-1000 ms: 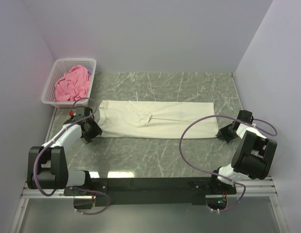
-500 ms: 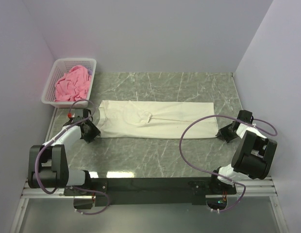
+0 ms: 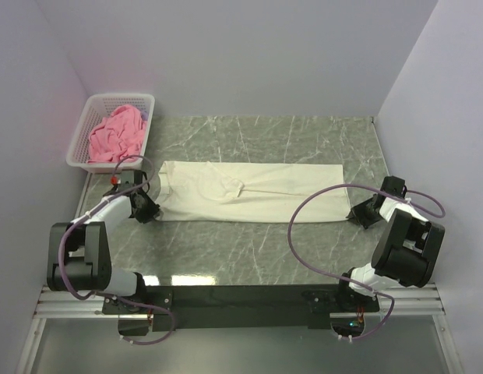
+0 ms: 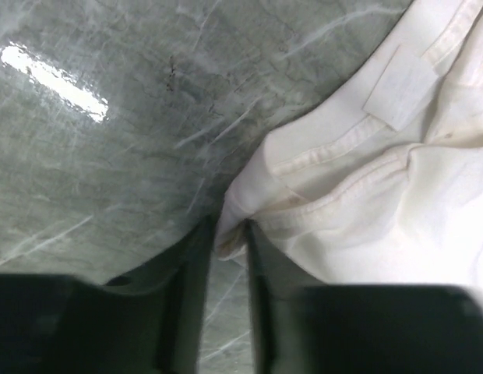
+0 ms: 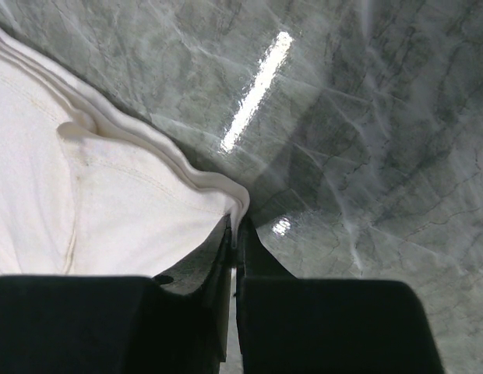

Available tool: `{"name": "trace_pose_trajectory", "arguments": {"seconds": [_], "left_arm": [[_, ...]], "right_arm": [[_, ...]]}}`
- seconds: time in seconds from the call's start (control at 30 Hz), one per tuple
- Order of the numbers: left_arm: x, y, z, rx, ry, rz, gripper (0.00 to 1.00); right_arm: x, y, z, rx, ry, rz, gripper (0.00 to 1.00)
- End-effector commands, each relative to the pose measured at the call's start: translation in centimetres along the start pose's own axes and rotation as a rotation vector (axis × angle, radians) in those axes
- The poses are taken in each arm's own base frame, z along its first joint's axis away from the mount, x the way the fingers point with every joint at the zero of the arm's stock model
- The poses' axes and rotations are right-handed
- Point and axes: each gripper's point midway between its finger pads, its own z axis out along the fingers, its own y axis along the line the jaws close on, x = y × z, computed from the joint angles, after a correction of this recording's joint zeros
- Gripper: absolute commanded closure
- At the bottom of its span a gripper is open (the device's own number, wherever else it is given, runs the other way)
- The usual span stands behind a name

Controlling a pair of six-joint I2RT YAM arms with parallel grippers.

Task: Fold and stack the t-shirts
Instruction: Fold the tshirt

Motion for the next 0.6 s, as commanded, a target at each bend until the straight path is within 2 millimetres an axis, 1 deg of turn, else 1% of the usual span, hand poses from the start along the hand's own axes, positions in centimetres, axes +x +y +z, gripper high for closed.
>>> {"name": "trace_pose_trajectory", "arguments": {"seconds": [0.0,0.03,0.1,0.13,0.2,0.23,0.27,0.3,0.33,0.43,0.5,0.57], "left_arm": [[0.8,0.9,0.3,-0.039,0.043,0.027,0.73],[0.5,0.8,0.2,-0.042,0.041,0.029,0.87],[0.0,1.2,0.0,-0.077,0.029,0.050,0.99],[-0.4,1.3,-0.5,-0.098,0.029,0.061,0.99],[-1.6,2.0,-1.0,-0.155,-0.005,0.099,0.99],[-2.3,2.3,-1.6,-0.188,-0.011,0.111,0.99],[-2.7,2.5,-1.9,-0.208,-0.018,0.133,0.99],[-3.1,3.1,-2.2,-0.250,-0.030,0.141,0.99],[-3.4,3.1,-2.5,-0.261,-0.032,0.144,0.99],[-2.7,3.7,-2.5,-0.287,-0.004,0.144,0.99],[-2.6,3.5,-2.3,-0.274,0.007,0.146,0.99],[-2.0,3.6,-1.8,-0.287,0.043,0.152,0.99]], "right_arm": [[-1.7,0.0,-0.4,0.022,-0.047,-0.008,0.99],[-1.7,0.0,-0.5,0.024,-0.049,-0.010,0.99],[-2.0,-0.1,-0.5,0.035,-0.056,-0.011,0.99],[-1.9,-0.2,-0.6,0.043,-0.055,-0.014,0.99],[-2.4,-0.4,-0.8,0.062,-0.072,-0.022,0.99],[-2.4,-0.6,-0.9,0.073,-0.073,-0.021,0.99],[-2.6,-0.5,-1.0,0.074,-0.078,-0.023,0.99],[-2.7,-0.6,-1.0,0.083,-0.081,-0.026,0.99],[-2.6,-0.8,-1.0,0.091,-0.080,-0.024,0.99],[-2.5,-1.3,-1.0,0.113,-0.078,-0.026,0.99],[-2.2,-1.6,-0.9,0.121,-0.071,-0.027,0.99],[-1.9,-2.2,-0.7,0.143,-0.065,-0.028,0.98]]}}
